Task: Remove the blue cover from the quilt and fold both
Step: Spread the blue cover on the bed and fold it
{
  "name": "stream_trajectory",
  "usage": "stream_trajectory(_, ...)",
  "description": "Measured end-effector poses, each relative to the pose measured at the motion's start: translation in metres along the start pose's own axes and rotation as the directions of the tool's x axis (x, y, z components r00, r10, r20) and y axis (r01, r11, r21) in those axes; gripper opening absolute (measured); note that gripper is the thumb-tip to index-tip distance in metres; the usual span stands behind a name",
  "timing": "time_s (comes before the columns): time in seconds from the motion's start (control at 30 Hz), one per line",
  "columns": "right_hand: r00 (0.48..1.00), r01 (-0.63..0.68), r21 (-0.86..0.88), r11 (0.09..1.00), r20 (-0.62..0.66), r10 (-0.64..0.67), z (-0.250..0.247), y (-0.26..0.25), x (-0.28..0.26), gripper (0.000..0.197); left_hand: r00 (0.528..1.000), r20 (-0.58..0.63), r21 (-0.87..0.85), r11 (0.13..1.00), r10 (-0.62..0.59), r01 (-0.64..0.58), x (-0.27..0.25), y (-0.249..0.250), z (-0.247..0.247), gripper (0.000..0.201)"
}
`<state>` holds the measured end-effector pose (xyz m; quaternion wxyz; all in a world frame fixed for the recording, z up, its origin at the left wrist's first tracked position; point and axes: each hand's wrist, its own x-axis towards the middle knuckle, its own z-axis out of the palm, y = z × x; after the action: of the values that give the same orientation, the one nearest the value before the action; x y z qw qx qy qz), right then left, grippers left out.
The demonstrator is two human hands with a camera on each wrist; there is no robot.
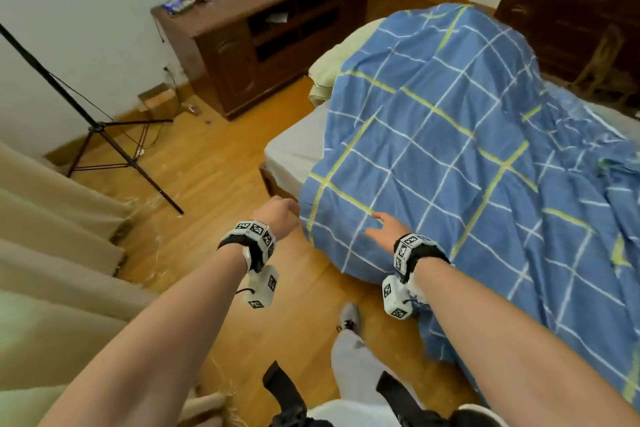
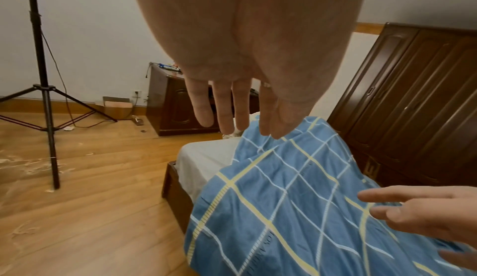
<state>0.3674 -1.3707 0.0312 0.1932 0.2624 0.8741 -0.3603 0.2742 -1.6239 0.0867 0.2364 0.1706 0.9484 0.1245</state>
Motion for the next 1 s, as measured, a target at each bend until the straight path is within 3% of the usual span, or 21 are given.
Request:
stream_trajectory(0.2, 0.997, -0.039, 0.044, 0.998, 0.07, 0.036, 0.016, -0.064, 0.167, 0.063, 0.998, 0.054, 0.094, 0.995, -0.024, 0.019, 0.155, -0.051, -0.054, 0.036)
stream_trajectory(0.37, 0.976, -0.156, 0.087, 0.984, 0.17, 0.139, 0.005, -0.125, 0.301, 0.072, 0.984, 0.168, 0.205, 0.978, -0.063, 0.028, 0.285, -0.074, -0.131, 0.035)
stream_trajectory(0.53, 0.977, -0.197, 0.138, 0.971, 0.106, 0.183, -0.042, -0.18, 0.384, 0.064, 0.976, 0.219, 0.249, 0.967, -0.012, -0.044, 0.408, -0.076, -0.199, 0.037)
stream_trajectory(0.7, 0.964, -0.256, 0.24, 0.936, -0.004, 0.265, -0.086, -0.197, 0.468, 0.061, 0.955, 0.266, 0.28, 0.937, 0.132, -0.207, 0.544, -0.048, -0.224, 0.039)
stream_trajectory(0.87, 0.888, -0.401, 0.361, 0.842, -0.07, 0.454, -0.098, -0.205, 0.529, 0.061, 0.881, 0.365, 0.324, 0.846, 0.301, -0.424, 0.676, -0.019, -0.23, 0.042)
stream_trajectory(1.0, 0.751, -0.454, 0.58, 0.677, -0.159, 0.641, -0.086, -0.221, 0.552, 0.061, 0.772, 0.49, 0.362, 0.711, 0.405, -0.603, 0.773, -0.003, -0.234, 0.045)
